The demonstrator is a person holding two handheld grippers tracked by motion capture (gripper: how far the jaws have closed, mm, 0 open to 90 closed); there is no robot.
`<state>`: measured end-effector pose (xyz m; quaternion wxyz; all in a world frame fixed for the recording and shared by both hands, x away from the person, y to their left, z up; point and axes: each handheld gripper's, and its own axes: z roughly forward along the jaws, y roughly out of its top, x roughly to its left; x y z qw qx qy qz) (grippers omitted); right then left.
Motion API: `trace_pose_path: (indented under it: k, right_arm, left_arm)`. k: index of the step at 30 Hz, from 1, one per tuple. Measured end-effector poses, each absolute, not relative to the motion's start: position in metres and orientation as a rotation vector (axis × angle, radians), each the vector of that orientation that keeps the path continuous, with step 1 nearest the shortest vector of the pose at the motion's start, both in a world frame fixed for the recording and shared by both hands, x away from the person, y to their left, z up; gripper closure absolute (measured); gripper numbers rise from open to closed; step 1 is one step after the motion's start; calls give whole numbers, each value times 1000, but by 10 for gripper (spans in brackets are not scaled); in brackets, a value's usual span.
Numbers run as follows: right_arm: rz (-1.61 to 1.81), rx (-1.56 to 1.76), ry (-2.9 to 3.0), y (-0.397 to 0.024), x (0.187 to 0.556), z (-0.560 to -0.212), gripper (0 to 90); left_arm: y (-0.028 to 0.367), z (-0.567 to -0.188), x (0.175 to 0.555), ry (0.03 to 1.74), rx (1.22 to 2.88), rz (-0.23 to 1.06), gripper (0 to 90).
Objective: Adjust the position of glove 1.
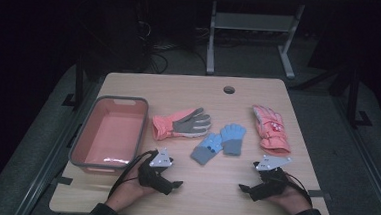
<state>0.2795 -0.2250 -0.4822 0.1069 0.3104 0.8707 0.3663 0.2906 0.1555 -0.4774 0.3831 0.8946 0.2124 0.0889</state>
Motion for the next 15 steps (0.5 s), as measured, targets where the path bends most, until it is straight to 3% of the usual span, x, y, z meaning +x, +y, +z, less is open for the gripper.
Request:
trace_pose_path:
  k: [12,15]
  right_arm:
    - [1079,921,2556,-225,280,-482,39]
    - [1088,930,2547,-226,281,-480,152]
  left_arm:
    - [162,-477,289,528,2279,217,122]
    - [162,-477,290,528,2280,217,122]
